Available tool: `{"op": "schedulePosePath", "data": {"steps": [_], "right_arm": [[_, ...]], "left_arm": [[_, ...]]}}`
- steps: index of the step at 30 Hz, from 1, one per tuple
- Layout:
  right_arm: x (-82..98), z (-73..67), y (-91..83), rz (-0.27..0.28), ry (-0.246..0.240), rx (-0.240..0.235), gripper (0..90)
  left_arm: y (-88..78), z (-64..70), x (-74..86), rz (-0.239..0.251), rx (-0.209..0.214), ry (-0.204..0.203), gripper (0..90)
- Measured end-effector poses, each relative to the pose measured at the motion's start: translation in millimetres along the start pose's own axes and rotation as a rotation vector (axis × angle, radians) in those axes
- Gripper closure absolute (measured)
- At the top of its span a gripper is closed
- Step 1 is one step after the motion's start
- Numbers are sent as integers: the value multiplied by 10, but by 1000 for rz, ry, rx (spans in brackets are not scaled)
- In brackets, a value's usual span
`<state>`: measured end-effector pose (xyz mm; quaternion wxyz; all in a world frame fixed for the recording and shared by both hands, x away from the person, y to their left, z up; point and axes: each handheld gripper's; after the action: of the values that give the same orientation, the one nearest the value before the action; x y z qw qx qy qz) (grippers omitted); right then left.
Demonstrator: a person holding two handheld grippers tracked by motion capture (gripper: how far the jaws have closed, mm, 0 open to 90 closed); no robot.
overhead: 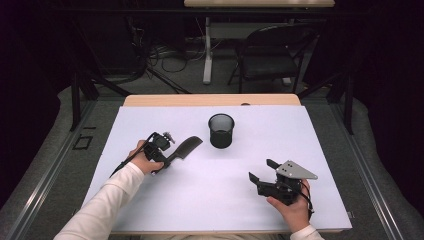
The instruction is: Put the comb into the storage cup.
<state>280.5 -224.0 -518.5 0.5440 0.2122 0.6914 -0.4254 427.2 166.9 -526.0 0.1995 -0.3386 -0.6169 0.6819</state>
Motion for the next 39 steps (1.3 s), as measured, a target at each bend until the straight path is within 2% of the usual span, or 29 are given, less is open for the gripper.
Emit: {"op": "schedulePosePath", "data": {"steps": [39], "right_arm": [[5,-1,9,-2,-4,-1,211]], "left_arm": [[-1,-50,-14,-7,26,-61,726]]}}
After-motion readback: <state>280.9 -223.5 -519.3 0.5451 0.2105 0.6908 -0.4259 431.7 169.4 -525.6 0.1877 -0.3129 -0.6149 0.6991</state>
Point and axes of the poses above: each handheld gripper's, and its own axes: y roughly forward along the jaws, x roughly out of its underside, z roughly to its right
